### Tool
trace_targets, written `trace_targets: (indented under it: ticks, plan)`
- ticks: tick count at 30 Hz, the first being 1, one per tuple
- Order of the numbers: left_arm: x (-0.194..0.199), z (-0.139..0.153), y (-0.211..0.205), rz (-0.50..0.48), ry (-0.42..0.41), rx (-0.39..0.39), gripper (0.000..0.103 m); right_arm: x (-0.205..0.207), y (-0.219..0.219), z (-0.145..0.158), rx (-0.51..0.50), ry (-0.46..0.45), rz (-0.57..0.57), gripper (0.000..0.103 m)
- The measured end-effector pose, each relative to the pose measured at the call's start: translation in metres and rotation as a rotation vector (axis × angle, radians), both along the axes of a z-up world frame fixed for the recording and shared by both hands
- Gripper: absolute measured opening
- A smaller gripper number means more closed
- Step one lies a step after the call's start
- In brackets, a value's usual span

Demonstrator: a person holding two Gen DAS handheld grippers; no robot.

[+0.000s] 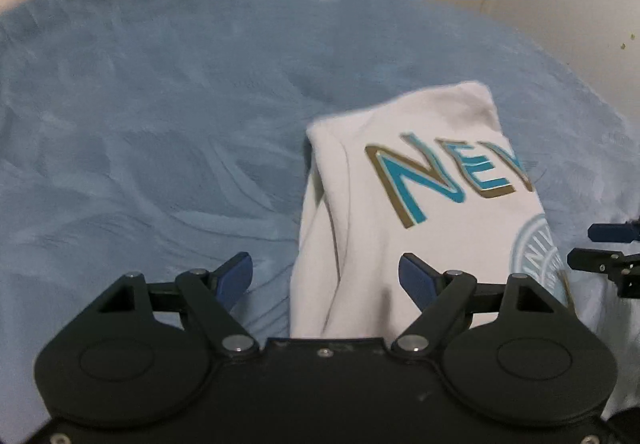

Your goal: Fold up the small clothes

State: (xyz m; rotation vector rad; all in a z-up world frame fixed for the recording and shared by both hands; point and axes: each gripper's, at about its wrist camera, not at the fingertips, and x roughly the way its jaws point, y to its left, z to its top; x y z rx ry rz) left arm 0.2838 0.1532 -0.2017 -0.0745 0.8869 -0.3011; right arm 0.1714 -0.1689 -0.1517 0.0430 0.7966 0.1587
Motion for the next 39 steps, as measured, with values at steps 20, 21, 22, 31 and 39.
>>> trace_targets:
  ticks: [20,21,22,31,39]
  plan:
    - [0.026,-0.012,-0.032,-0.036,-0.035,-0.176,0.026,0.046,-0.001,-0.005,0.275,-0.056,-0.010,0.025]
    - [0.024,-0.005,-0.035,-0.037,-0.038,-0.174,0.026,0.042,-0.002,0.004,0.271,-0.071,0.002,0.025]
    - [0.021,0.003,-0.038,-0.042,-0.041,-0.179,0.025,0.037,-0.004,0.015,0.257,-0.089,0.004,0.025]
    - [-0.009,0.088,-0.118,-0.143,-0.136,-0.282,0.025,-0.014,-0.084,0.097,0.180,-0.205,-0.079,0.025]
    - [-0.006,0.033,-0.206,-0.228,0.107,-0.229,0.036,-0.021,-0.148,0.023,0.196,-0.010,-0.211,0.029]
